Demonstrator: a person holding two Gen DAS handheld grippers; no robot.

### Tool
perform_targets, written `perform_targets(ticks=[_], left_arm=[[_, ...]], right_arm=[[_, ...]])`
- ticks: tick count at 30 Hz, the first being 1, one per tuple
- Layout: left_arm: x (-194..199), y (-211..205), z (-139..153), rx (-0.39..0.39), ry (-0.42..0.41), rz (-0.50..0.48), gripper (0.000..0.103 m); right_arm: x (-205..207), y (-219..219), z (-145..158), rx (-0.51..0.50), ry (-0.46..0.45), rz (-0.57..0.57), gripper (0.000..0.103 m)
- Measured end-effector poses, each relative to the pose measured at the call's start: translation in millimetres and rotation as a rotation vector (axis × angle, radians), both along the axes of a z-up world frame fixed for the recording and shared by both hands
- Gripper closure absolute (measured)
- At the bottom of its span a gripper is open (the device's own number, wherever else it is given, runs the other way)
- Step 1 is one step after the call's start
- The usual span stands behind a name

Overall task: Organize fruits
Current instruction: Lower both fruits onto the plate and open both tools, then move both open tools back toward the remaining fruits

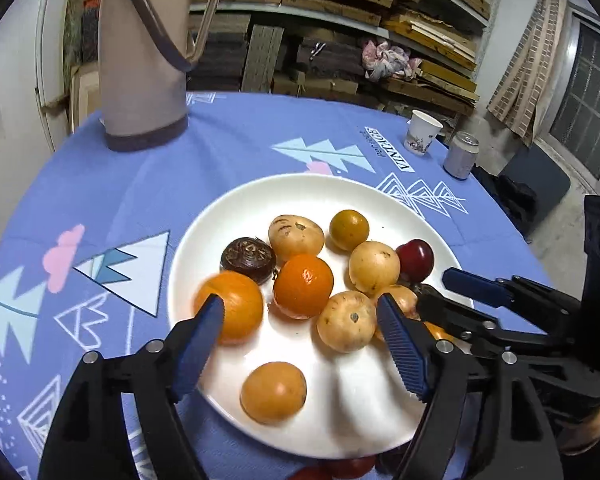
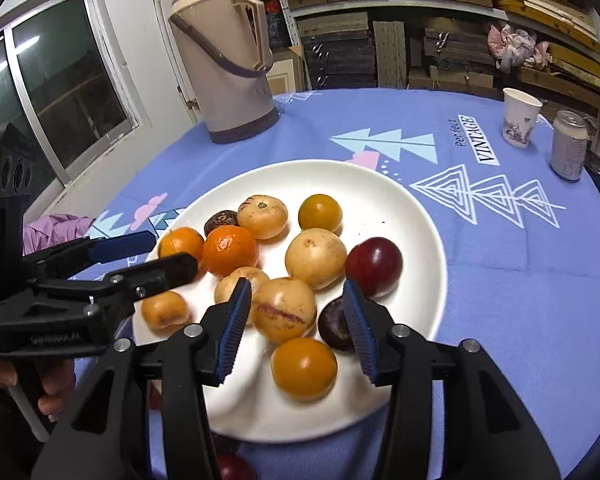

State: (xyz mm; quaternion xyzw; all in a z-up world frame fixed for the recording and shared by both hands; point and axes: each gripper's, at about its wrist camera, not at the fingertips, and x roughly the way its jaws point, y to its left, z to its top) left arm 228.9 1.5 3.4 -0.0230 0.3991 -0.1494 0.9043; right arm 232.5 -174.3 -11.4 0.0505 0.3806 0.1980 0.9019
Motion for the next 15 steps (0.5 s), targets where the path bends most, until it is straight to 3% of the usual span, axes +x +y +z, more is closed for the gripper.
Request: perform_targets(ticks=[5, 12, 15], left_arm=[[-18, 1, 7, 0.02, -0.009, -0.013, 0.023], [-48, 9, 10, 0.031, -0.02, -0.008, 0.017], [-64, 15, 7, 0.04, -0.018, 0.004, 0.015]], right_arm=[[-23, -8, 7, 0.01, -0.021, 0.0, 0.043], [-64, -22, 13, 0.032, -0.032, -0.01, 0.02], [-88, -27, 9, 0.014, -0.027, 0.001, 0.02]])
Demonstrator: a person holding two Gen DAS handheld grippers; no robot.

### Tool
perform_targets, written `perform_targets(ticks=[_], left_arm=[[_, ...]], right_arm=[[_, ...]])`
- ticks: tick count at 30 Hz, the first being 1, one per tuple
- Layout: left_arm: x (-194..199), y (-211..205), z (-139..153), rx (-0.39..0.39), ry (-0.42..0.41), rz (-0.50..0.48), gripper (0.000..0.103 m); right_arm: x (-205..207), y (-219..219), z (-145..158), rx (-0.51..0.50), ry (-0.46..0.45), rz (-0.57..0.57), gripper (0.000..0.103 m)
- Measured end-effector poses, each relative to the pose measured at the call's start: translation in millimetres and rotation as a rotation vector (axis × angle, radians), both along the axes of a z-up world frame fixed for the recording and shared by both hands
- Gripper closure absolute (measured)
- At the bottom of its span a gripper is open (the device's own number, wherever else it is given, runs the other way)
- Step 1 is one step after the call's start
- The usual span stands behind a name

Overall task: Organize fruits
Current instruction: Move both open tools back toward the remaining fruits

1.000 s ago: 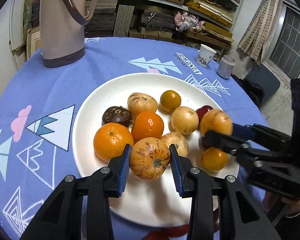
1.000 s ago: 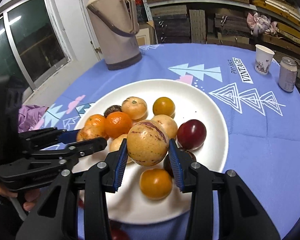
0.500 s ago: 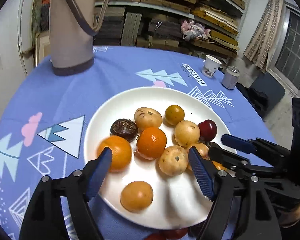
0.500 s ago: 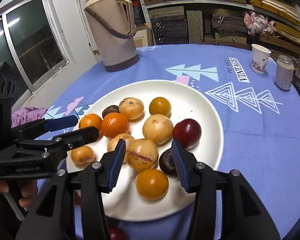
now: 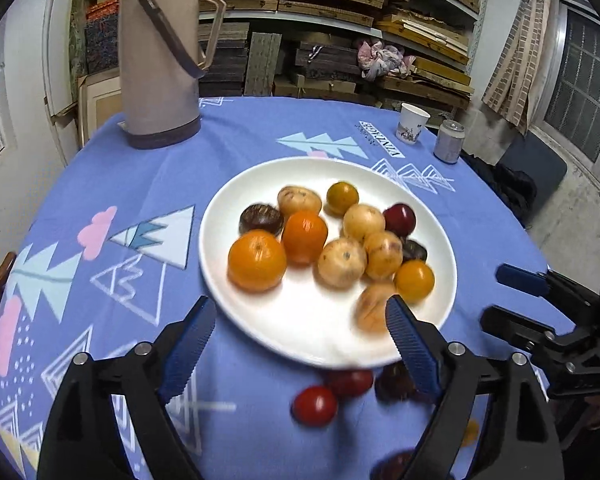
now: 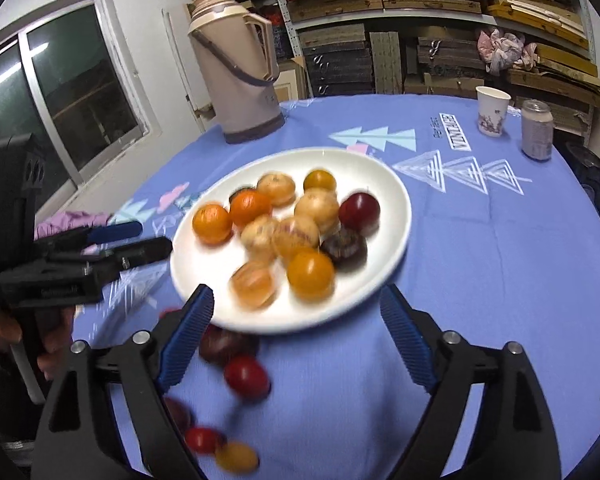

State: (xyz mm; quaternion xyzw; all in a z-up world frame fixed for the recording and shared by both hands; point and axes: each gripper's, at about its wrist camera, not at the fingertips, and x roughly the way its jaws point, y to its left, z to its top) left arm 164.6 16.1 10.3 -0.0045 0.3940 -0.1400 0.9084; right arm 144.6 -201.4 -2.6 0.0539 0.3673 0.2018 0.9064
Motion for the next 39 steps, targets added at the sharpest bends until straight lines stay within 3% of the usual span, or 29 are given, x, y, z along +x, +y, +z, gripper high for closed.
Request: perform_targets(ticks=[7, 18, 22, 28, 34, 37, 39], left_arm=[[-37, 14, -12, -0.011, 0.016, 0.017, 0.014], [-82, 16, -28, 0.047, 0.046, 0.013, 0.011], [-88, 17, -32, 0.051, 0.061, 0.018, 0.011], [-91, 19, -31, 0.054, 0.063, 0.02, 0.011], [-90, 17, -34, 0.06, 0.084, 0.019, 0.01], [-90, 16, -35, 0.058, 0.089, 0.016, 0.01], [-89, 15, -36, 0.049, 0.1, 0.01, 0.01]], right_arm=[[-52, -5, -20, -0.068, 0.02, -0.003, 0.02], [-117, 31, -25, -0.061, 0.013, 0.186, 0.02], [-132, 46, -22, -0.02, 0.018, 0.275, 0.02], [-132, 69, -37, -0.066, 0.05, 0.303, 0.021], [-126, 87, -54, -0.113, 0.074, 0.313, 0.031], [-124, 88, -58, -0.13, 0.061, 0.298, 0.053], [-121, 85, -59, -0.123, 0.064, 0.289, 0.058]])
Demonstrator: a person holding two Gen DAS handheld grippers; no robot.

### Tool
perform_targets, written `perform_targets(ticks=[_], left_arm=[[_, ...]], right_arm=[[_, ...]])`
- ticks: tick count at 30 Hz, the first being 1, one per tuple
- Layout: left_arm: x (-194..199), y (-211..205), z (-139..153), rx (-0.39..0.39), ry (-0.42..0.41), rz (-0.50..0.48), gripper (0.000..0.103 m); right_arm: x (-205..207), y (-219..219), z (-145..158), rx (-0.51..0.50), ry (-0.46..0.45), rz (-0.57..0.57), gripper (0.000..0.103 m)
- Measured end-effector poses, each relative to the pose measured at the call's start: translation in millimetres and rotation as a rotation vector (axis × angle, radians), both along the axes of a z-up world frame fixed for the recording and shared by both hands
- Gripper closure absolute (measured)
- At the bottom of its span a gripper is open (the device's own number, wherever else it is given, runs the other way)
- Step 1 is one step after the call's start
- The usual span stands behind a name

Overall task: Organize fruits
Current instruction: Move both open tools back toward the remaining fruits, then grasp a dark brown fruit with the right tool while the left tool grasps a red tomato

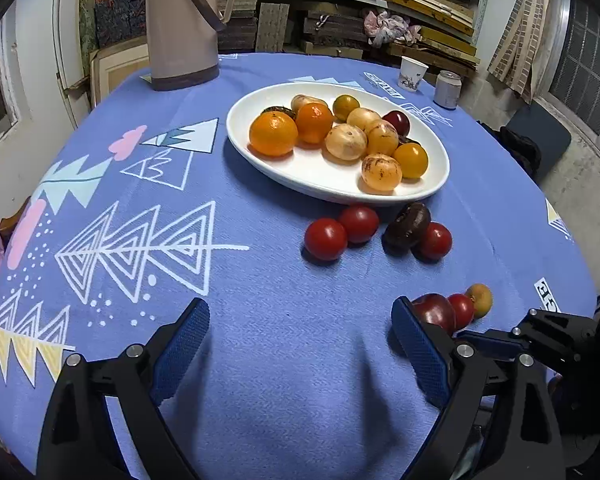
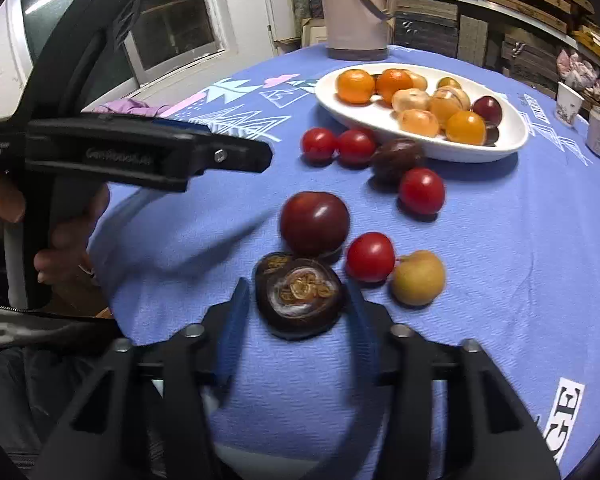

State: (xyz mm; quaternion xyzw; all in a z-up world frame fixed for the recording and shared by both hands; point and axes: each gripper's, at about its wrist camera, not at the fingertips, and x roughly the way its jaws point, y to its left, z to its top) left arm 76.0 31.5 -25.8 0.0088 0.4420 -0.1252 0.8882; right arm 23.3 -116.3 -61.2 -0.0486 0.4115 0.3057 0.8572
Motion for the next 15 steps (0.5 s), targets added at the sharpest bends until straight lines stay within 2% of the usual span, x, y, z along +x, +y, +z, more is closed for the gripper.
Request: perform_targets(ticks=[6, 9, 15], left_arm=[[3, -7, -1, 0.014, 0.002, -0.02, 0.01], [12, -3, -1, 0.011, -0.009, 0.004, 0.01], [37, -6, -7, 0.055, -0.008, 0.021, 0.01]], right_arm=[[1, -7, 4, 0.023, -0.001, 0.002, 0.058], [2, -18, 8, 0.039, -0.002, -0.011, 0.058], [-1, -36, 17, 0.066, -0.01, -0.021, 0.058]])
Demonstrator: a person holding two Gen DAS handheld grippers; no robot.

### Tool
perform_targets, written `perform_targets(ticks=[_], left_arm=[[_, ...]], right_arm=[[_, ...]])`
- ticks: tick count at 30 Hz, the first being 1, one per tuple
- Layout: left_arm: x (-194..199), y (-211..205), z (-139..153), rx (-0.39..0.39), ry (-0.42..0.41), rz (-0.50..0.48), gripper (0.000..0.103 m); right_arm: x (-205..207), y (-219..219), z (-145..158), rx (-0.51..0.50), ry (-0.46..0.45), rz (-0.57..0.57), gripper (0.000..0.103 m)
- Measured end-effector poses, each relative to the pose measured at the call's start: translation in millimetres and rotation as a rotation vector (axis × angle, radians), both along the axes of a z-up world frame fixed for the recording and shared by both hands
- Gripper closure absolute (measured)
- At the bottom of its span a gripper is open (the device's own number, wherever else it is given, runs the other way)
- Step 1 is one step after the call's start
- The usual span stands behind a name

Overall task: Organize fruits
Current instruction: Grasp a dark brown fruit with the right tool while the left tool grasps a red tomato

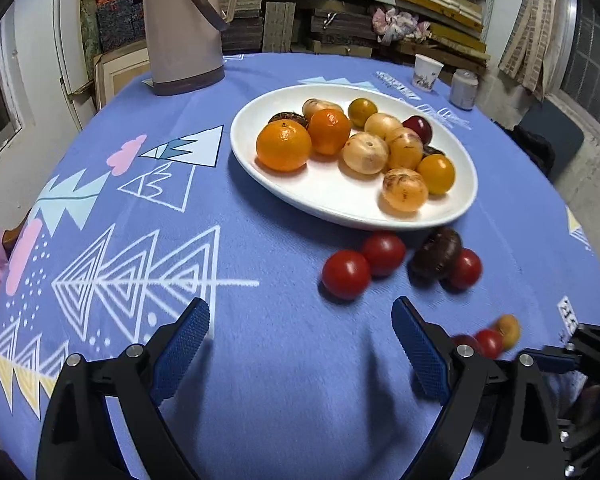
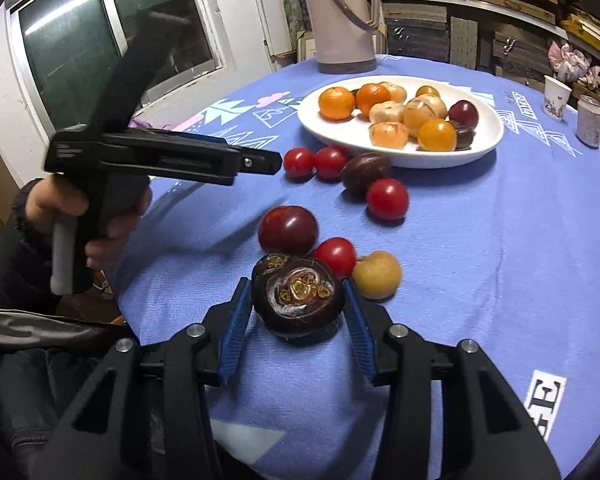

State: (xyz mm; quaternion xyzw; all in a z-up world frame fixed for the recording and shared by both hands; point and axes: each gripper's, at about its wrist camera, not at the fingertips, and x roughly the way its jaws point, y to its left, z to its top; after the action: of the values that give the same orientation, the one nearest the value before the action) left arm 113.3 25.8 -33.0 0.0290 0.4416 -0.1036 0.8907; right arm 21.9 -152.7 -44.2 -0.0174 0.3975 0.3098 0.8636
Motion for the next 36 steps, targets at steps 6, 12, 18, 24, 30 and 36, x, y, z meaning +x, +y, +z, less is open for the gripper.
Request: perform_targets(ticks=[6, 12, 18, 24, 30, 36], left_arm=[[11, -12, -8, 0.03, -0.002, -0.038, 0.01], [22, -17, -18, 0.011, 0.038, -0.063, 0.016], [22, -18, -21, 0.022, 0.035, -0.083, 0.043], [22, -7, -17, -0.04, 0.047, -0.06, 0.075], [18, 6, -13, -0.034, 0.025, -0.026, 0.075], [21, 9, -18, -0.027, 0.028, -0.019, 0.075]], right_arm=[[1, -15, 9, 0.025, -0.01, -0.02, 0.058], [5, -28, 13, 0.045, -0.007, -0.056, 0.058], [9, -34, 14, 0.052, -0.006, -0.081, 0.058], [11, -36, 14, 0.051, -0.005, -0.102, 0.058], [15, -44, 17, 0.046, -0.013, -0.135, 0.058], [18, -44, 17, 0.045, -0.01, -0.143, 0.058]])
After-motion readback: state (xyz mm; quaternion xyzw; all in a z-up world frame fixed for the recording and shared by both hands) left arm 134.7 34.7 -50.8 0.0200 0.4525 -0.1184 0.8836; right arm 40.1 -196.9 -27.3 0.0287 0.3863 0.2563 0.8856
